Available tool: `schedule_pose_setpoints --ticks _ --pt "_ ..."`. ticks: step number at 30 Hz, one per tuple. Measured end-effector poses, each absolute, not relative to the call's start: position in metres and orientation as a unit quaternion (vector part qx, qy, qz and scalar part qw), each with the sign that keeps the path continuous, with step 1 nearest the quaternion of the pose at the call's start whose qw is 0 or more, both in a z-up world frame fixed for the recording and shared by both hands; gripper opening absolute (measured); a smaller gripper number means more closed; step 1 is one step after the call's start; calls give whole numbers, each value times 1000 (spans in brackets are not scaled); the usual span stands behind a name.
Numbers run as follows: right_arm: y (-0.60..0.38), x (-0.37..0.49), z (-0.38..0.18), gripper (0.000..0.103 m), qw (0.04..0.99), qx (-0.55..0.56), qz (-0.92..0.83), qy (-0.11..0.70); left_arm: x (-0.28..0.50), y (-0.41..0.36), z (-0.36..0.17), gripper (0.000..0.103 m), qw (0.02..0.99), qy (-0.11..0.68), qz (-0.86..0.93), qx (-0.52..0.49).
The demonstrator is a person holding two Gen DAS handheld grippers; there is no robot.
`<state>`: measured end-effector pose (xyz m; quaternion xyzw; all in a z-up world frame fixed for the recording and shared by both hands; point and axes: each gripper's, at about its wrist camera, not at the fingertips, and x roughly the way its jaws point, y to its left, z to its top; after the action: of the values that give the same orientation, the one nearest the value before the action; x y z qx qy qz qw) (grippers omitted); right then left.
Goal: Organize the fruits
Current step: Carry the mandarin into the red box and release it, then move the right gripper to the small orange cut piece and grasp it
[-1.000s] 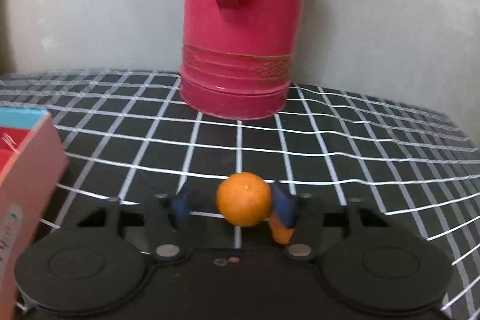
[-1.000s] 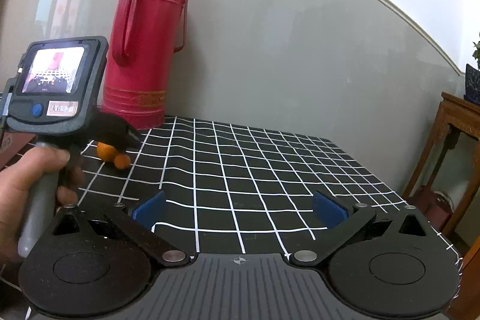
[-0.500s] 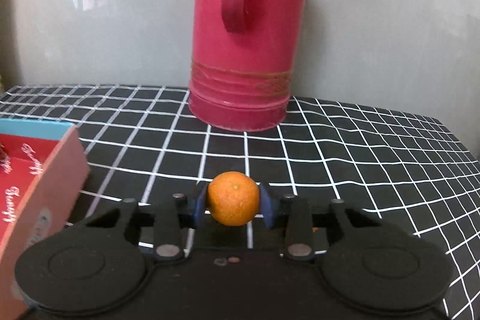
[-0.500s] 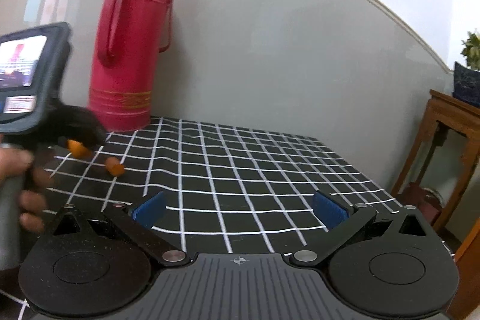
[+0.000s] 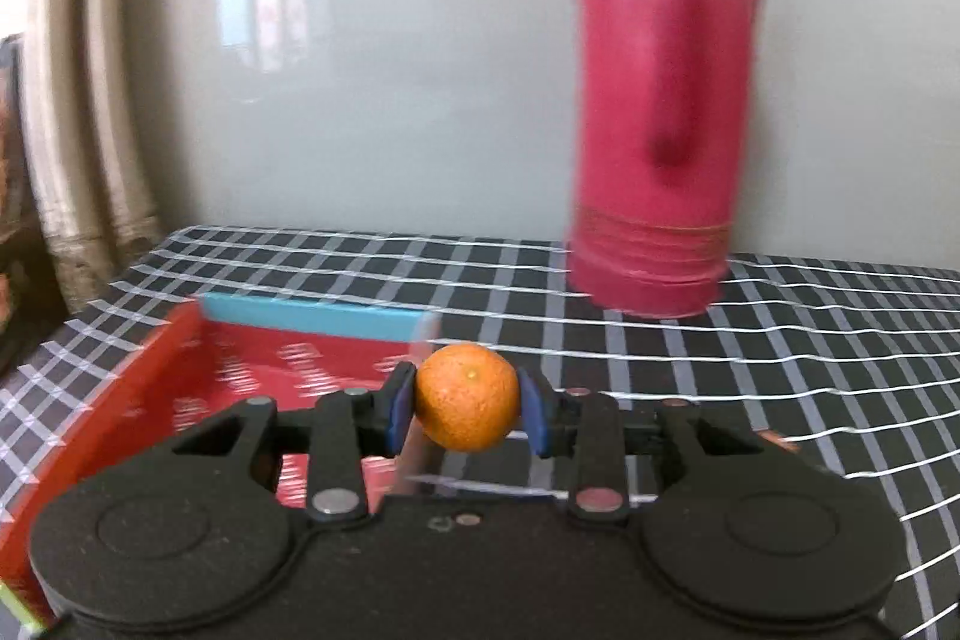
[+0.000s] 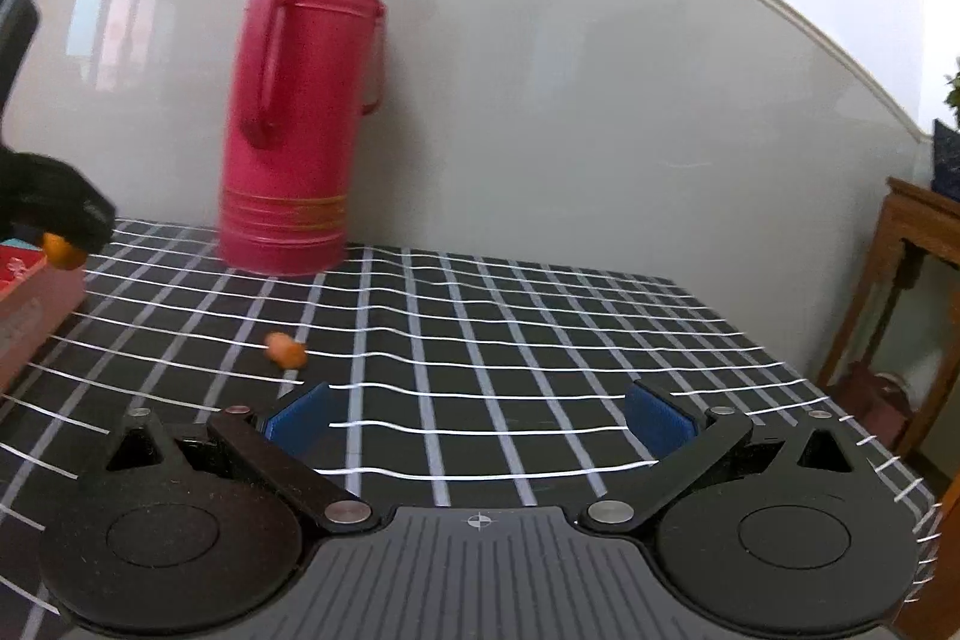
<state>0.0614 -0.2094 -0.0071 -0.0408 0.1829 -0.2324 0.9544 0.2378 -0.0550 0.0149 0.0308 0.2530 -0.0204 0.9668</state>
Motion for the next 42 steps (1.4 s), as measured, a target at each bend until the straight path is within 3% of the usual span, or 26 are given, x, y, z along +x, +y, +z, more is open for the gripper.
schedule_pose_setpoints --ticks 17,19,21,23,29,42 --pt "-120 94 -8 103 973 -65 -138 176 231 55 5 30 948 295 106 51" --pt "-112 98 -10 103 973 -68 -130 177 229 58 5 34 947 298 104 51" --pt "-108 102 -12 103 973 -69 -123 181 224 60 8 46 949 292 107 55" --pt "-104 106 -14 103 973 -68 -118 184 219 61 12 71 952 281 111 57" --pt "-102 117 -20 103 973 -68 -110 190 208 68 24 80 957 265 107 47" --pt "-153 164 -32 103 961 13 -114 250 177 102 33 86 956 260 132 40"
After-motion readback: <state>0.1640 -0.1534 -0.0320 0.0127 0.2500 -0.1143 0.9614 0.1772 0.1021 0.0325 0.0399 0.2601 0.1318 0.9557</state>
